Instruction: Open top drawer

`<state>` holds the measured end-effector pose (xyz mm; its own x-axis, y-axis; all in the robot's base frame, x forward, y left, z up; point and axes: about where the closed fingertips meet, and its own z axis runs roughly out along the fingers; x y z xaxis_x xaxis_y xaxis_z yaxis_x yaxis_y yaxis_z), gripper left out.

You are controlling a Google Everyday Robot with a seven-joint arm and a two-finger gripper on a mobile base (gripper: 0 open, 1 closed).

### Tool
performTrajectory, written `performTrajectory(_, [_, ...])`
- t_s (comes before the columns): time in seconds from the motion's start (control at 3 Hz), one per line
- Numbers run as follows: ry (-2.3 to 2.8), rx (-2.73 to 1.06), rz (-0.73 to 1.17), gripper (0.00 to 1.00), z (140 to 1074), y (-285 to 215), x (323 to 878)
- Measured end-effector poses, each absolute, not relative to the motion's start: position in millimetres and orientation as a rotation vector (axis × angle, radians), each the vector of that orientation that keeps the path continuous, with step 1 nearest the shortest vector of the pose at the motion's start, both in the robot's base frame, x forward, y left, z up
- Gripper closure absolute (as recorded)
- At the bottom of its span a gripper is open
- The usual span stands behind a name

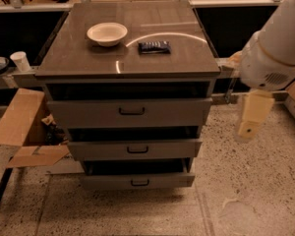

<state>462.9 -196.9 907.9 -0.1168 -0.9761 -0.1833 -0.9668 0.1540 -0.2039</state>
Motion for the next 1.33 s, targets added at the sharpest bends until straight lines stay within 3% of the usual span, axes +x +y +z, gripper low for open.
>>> performTrajectory(0.67, [2.065, -2.082, 0.202, 0.0, 768, -156, 499])
performTrajectory(1.33, [1.98, -2.109, 0.113, 0.0, 751, -144, 532])
